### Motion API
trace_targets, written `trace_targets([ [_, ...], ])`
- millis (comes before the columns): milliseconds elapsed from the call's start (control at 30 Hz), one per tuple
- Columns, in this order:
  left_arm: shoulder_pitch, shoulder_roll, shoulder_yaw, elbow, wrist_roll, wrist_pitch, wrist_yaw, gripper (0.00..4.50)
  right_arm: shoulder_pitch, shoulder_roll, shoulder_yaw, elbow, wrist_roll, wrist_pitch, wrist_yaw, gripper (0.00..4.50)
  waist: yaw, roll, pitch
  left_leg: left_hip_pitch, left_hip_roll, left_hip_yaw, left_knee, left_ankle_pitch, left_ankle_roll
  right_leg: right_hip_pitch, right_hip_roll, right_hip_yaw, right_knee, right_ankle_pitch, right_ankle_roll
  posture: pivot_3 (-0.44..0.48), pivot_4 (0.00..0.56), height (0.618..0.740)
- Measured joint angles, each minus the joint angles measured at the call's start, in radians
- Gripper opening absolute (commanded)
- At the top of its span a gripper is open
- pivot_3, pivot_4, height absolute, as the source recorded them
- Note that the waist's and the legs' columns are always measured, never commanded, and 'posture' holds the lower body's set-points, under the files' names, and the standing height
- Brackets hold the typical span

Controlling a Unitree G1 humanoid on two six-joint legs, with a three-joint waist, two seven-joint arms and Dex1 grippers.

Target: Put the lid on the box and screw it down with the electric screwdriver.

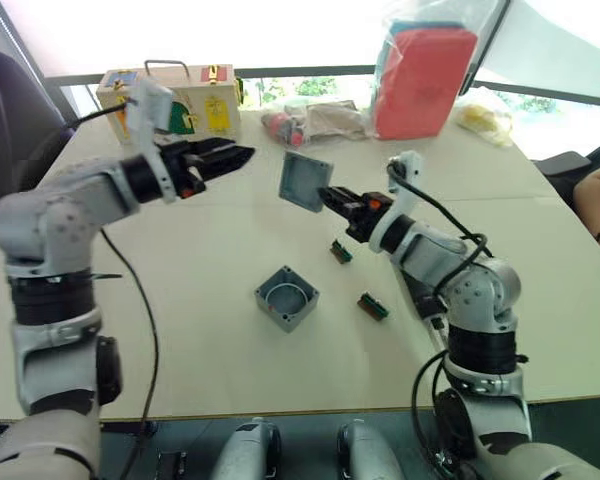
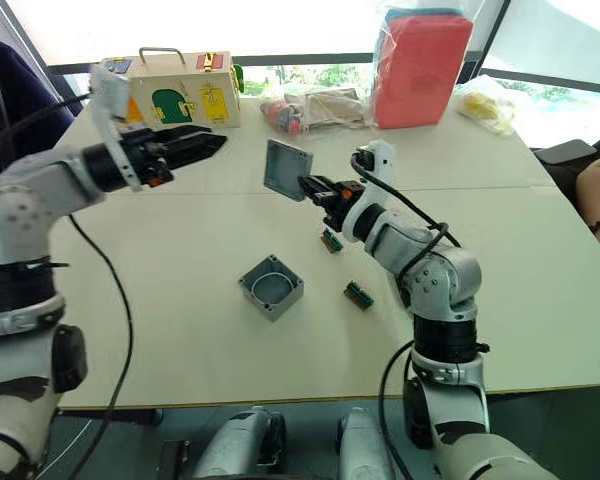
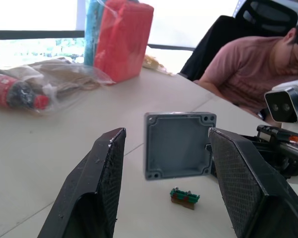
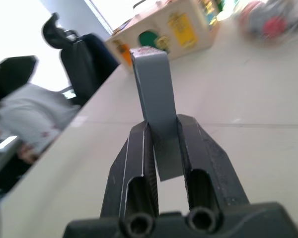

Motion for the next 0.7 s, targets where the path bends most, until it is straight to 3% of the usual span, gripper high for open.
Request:
trace_targets([
  [167,-0.028,0.003,-0.044,0.111,0.016,-0.043,-0.064,0.15,0.216,-0.196,0.152,-0.191,-0.3,-0.302,0.068,0.14,0.0,0.0,0.0,0.0,-0.001,0.0,0.001,0.0,0.0,0.001,0.0,0.0,0.0,0.0,0.0,0.0,0.15,0.74],
  [233,-0.035,-0.027,-0.086,0.145,0.03,-0.065,-0.091,0.06,0.306,-0.264,0.224,-0.236,-0.455,-0.442,0.076,0.14,-0.002,-0.001,0.0,0.0,-0.001,0.0,0.001,0.0,0.0,0.001,0.0,0.0,0.0,0.0,0.0,0.0,0.15,0.74],
  [333,-0.045,-0.052,-0.125,0.16,0.034,-0.073,-0.113,0.06,0.345,-0.283,0.265,-0.237,-0.57,-0.55,0.078,0.14,-0.007,-0.001,0.001,0.0,0.001,0.001,0.002,0.0,0.0,0.0,0.0,0.001,0.0,0.0,0.0,0.0,0.15,0.74],
  [700,-0.056,-0.045,-0.124,0.175,0.049,-0.093,-0.127,0.06,0.35,-0.247,0.254,-0.234,-0.65,-0.633,0.109,0.14,0.005,-0.002,0.001,0.0,0.001,0.0,0.003,0.0,0.0,0.002,0.001,0.0,0.0,0.0,0.0,0.0,0.15,0.74],
])
